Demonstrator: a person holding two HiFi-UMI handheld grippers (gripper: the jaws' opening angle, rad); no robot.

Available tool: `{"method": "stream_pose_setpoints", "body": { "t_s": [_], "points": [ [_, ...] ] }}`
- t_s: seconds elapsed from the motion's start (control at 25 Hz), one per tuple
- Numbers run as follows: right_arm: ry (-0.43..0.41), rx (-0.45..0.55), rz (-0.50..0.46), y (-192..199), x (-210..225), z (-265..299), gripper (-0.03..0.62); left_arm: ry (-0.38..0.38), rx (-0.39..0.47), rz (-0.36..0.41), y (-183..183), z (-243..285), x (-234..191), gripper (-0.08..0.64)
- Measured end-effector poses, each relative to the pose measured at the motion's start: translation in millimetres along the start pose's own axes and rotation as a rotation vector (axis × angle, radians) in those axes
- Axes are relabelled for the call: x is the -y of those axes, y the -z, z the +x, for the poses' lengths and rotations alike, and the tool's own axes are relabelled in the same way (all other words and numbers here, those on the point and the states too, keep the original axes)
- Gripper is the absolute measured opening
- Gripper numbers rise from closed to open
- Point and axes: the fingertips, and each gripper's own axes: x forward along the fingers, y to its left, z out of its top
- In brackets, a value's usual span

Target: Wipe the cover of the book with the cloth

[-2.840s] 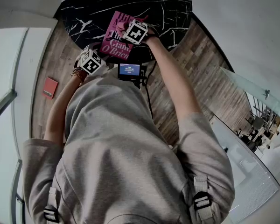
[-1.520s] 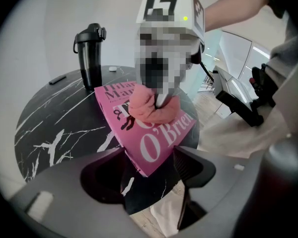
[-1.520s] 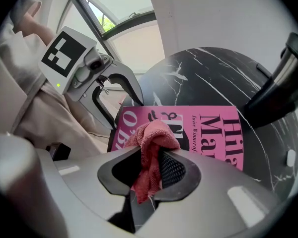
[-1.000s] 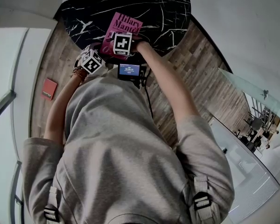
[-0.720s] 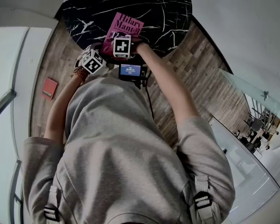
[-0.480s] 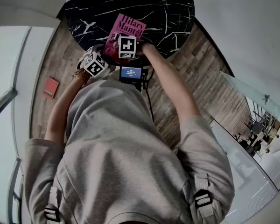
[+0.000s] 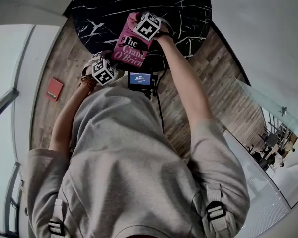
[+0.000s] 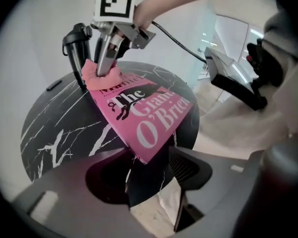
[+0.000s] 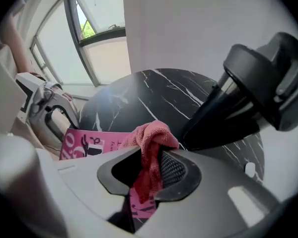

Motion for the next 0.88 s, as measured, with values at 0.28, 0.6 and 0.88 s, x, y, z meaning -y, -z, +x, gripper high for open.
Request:
{"method": "stream_pose_setpoints", "body": {
  "t_s": [0.28, 0.6, 0.88],
  "points": [
    [-0.035, -0.050, 0.003, -6, -8, 16, 0.098, -0.022, 0.043, 0.005, -7, -2, -4, 0.252],
    [-0.082, -0.103, -0.059, -5, -19, 18, 0.095, -0.010, 0.038, 0.028, -9, -1, -3, 0.253],
    [-0.106, -0.133, -0.086, -6, -37, 18, 0.094, 0.002, 0.039, 0.044, -9, -2, -3, 0.255]
  ]
}}
